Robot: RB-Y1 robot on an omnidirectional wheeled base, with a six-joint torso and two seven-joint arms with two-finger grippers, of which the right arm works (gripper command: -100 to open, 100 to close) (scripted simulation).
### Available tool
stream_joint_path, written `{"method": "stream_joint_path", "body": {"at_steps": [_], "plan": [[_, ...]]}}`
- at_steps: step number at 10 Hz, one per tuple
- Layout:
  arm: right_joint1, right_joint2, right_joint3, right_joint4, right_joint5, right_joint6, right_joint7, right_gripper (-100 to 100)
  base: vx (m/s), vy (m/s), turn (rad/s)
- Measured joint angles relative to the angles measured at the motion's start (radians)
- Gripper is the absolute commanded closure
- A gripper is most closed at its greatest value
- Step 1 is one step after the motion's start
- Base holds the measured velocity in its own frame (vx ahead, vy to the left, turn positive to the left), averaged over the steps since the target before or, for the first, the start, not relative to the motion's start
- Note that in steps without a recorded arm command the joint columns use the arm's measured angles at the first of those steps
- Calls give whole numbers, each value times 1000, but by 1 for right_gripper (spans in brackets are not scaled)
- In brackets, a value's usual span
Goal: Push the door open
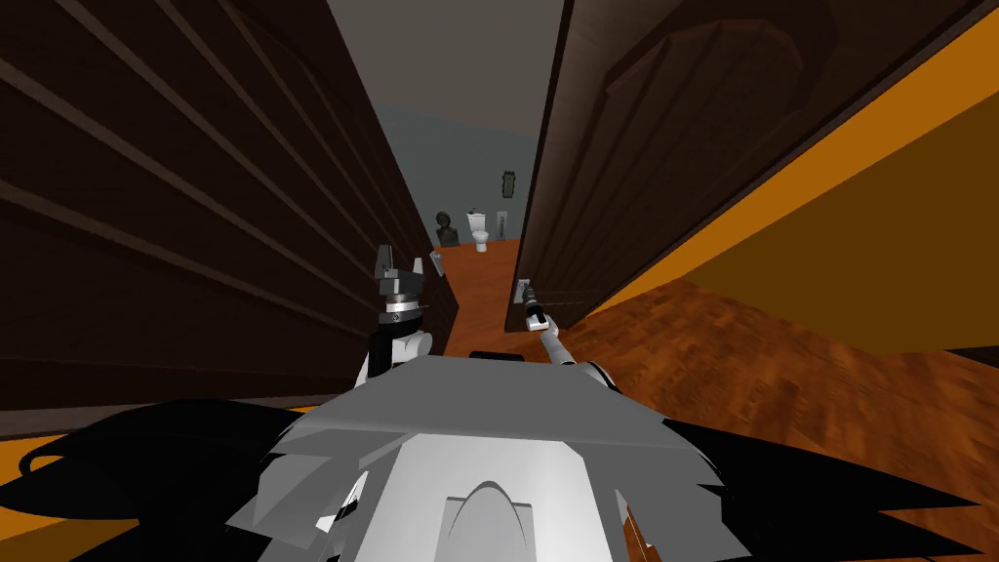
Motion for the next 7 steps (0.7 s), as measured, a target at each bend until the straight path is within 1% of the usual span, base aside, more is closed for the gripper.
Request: {"method": "stream_joint_path", "body": {"at_steps": [1, 2, 3, 4, 5, 7], "plan": [[-2, 3, -14, -1, -1, 3, 8, 100, 117, 119, -73], [1, 5, -27, -16, -1, 13, 16, 100, 151, 123, -71], [1, 8, -39, -12, -2, 11, 23, 100, 143, 101, -66], [-6, 11, -52, 3, -3, 5, 30, 100, 153, 124, -104], [-5, 20, -67, 2, -3, 7, 42, 100, 150, 184, -128], [-6, 17, -93, 17, -7, 0, 51, 100, 171, 154, -120]]}}
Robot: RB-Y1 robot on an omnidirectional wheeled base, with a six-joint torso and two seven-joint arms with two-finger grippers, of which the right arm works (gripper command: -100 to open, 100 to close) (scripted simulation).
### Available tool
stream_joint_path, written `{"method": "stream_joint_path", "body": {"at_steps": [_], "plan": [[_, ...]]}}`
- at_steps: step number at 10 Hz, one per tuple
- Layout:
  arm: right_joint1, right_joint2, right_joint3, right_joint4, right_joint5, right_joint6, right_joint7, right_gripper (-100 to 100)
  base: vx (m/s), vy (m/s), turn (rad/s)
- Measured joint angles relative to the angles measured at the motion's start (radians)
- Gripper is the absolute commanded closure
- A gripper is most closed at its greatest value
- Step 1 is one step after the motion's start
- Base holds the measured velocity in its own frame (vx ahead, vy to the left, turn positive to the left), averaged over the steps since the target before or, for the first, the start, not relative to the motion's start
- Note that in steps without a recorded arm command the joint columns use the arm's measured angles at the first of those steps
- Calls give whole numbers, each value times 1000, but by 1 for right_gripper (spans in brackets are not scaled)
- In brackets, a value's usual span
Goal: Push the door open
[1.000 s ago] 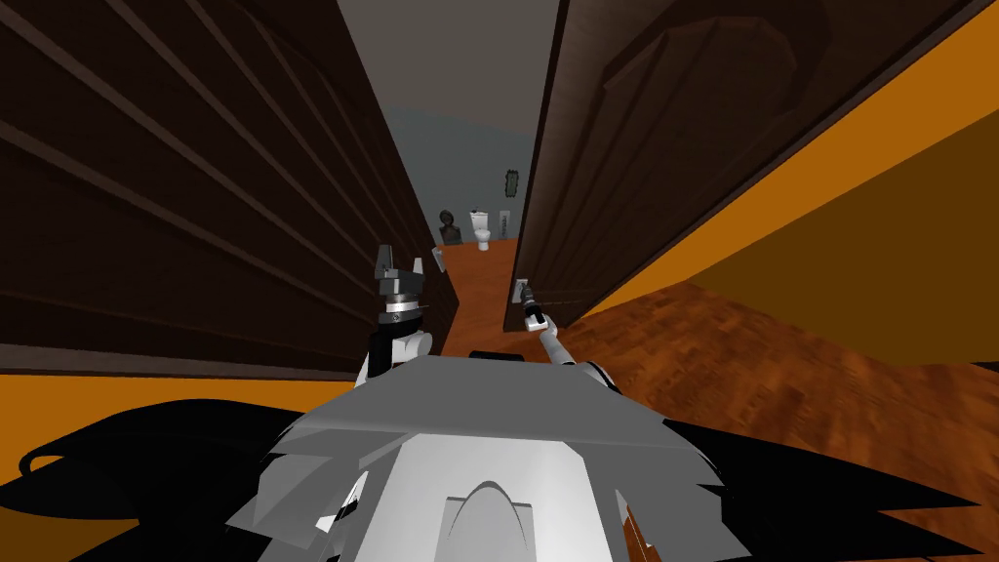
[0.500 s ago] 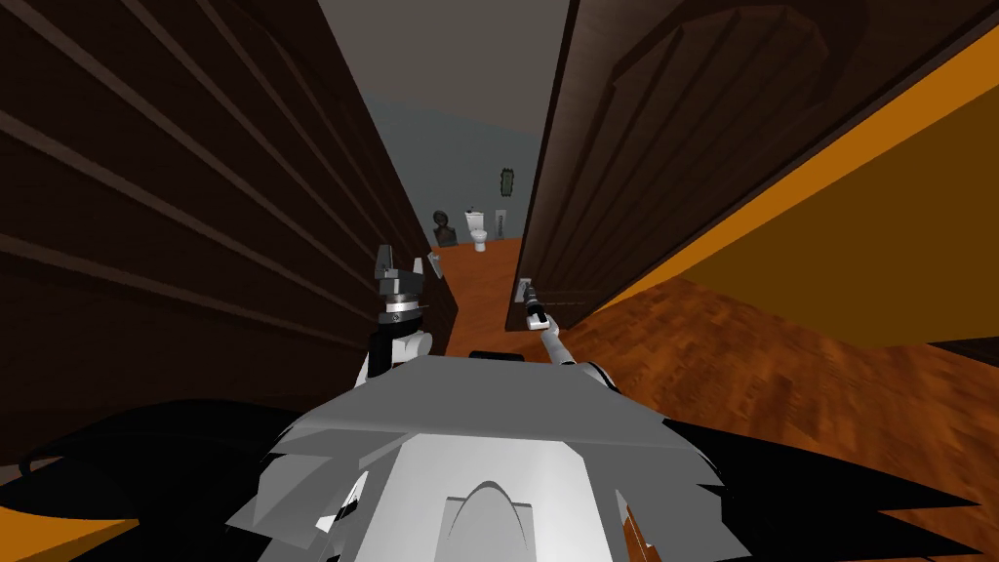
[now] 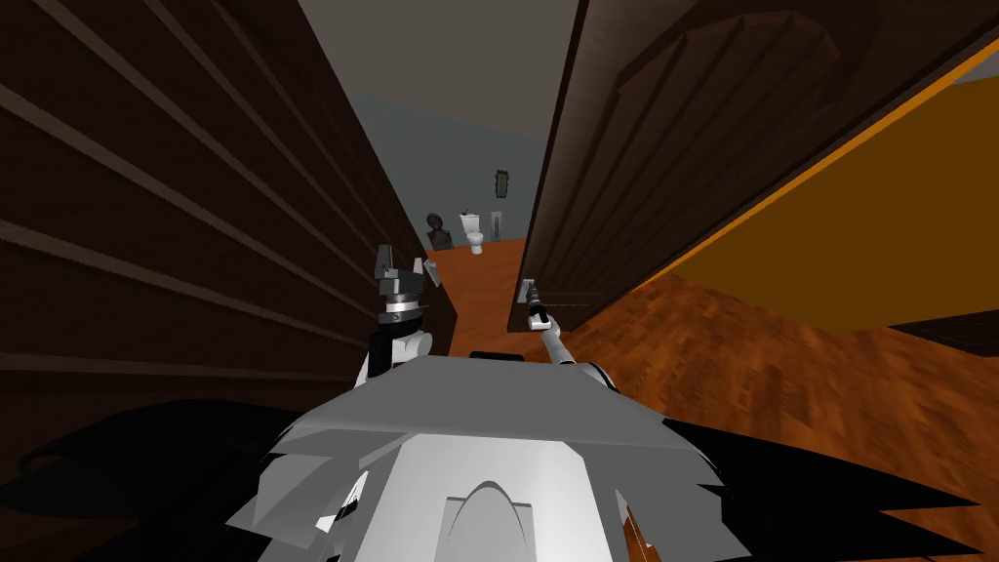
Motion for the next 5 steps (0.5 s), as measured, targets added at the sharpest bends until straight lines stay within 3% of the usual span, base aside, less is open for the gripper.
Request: {"method": "stream_joint_path", "body": {"at_steps": [1, 5], "plan": [[5, 9, -19, -7, 0, 6, 13, 100, 180, 101, -61], [-4, 17, -68, -5, -4, 11, 39, 100, 167, 132, -83]]}}
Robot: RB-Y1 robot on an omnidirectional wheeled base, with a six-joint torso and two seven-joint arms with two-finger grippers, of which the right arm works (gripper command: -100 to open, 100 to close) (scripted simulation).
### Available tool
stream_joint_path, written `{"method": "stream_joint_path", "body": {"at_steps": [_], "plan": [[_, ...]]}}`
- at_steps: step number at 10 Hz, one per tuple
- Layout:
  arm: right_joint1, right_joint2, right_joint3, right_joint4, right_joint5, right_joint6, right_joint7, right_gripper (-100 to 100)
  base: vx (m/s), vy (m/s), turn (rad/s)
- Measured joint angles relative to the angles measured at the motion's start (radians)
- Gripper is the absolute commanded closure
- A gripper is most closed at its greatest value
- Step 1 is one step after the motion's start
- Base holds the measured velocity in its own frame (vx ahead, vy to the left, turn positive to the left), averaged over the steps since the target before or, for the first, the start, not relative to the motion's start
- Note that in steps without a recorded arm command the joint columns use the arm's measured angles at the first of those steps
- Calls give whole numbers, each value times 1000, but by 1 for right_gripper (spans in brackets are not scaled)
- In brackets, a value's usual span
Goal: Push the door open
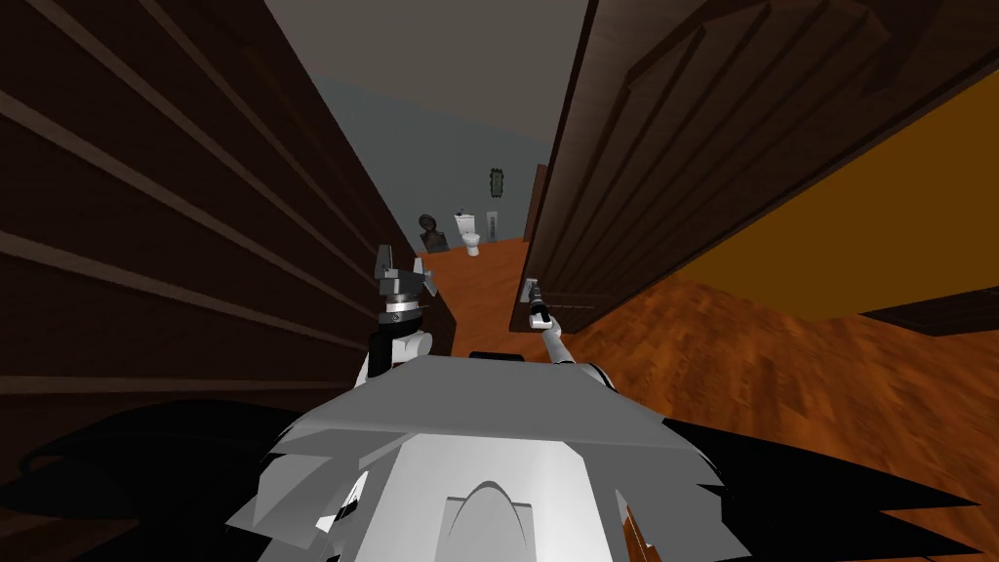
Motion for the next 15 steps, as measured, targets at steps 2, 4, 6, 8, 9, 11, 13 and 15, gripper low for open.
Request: {"method": "stream_joint_path", "body": {"at_steps": [2, 4, 6, 8, 9, 11, 13, 15], "plan": [[-4, 0, -18, 10, -2, -3, 7, 100, 105, 62, -35], [-5, 2, -24, 18, -3, -6, 12, 100, 172, 16, -68], [12, 6, -34, 0, -2, 4, 28, 100, 209, 15, -76], [-17, 0, -58, 38, -4, -14, 45, 100, 193, 9, -82], [-20, -3, -70, 39, -5, -21, 52, 100, 112, -33, -80], [-12, -14, -87, 9, -7, -8, 58, -100, 66, -40, -131], [-31, -11, -85, 35, -34, -20, 95, -100, -157, -58, -31], [-49, -3, -80, 64, -63, -32, 130, -100, -165, -41, -49]]}}
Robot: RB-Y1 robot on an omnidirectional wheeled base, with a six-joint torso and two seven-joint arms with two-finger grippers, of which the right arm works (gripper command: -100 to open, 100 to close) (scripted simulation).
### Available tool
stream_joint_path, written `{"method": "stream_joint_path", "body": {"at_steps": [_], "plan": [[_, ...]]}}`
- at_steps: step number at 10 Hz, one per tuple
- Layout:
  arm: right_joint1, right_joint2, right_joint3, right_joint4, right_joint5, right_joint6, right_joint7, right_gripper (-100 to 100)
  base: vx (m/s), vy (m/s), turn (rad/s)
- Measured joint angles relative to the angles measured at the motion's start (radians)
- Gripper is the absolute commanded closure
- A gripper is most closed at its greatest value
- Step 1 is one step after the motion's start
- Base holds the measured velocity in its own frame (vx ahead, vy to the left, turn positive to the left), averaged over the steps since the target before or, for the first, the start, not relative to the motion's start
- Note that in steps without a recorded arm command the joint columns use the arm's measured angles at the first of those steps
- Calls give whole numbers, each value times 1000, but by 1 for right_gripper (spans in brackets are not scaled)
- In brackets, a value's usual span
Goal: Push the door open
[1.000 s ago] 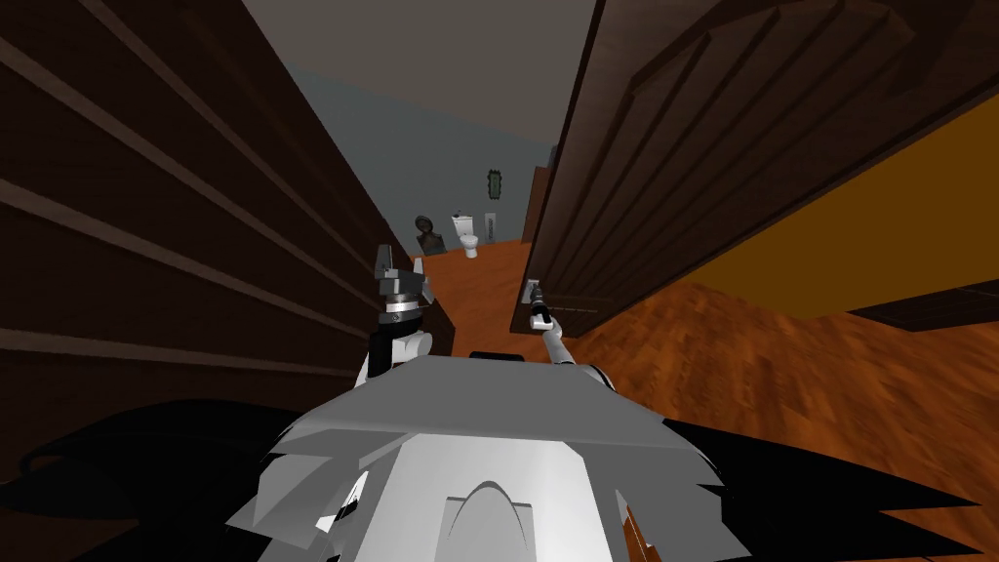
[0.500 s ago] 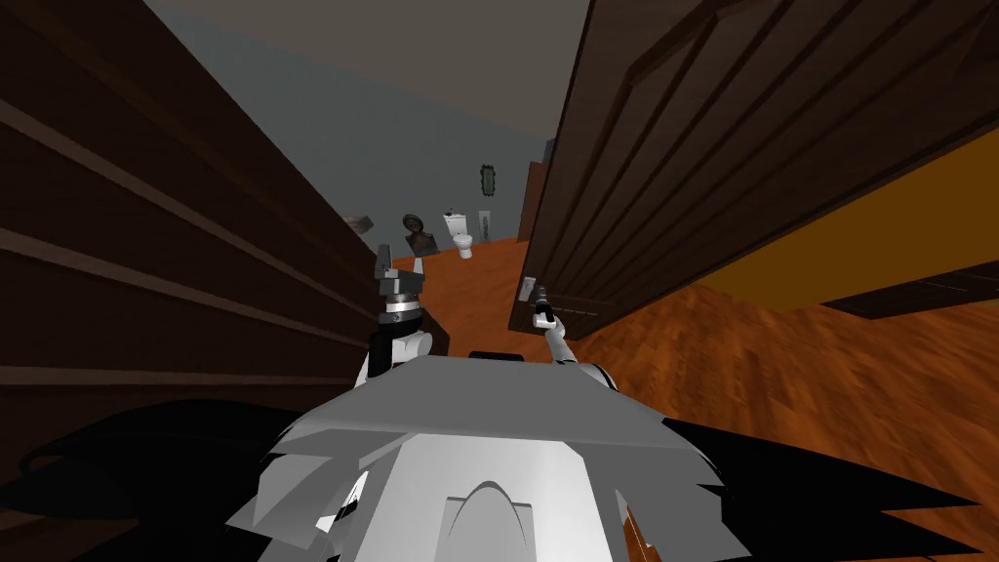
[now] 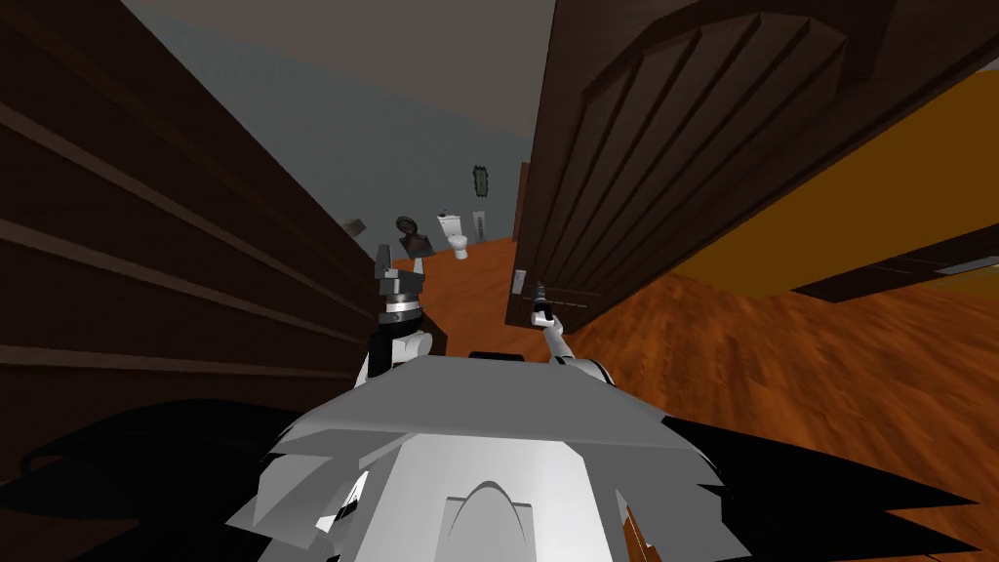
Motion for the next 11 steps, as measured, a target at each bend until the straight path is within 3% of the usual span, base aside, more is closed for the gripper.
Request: {"method": "stream_joint_path", "body": {"at_steps": [3, 7, 8, 9, 11], "plan": [[-29, 27, 7, 39, -46, -16, 59, -100, -150, 7, -48], [-61, 102, 11, 77, -100, -31, 141, -100, -130, 116, -31], [-67, 112, 12, 86, -108, -35, 151, -100, -38, 91, -10], [-67, 114, 13, 87, -109, -36, 152, -100, 65, -64, 6], [-72, 88, 10, 95, -109, -41, 152, -100, 128, -112, 16]]}}
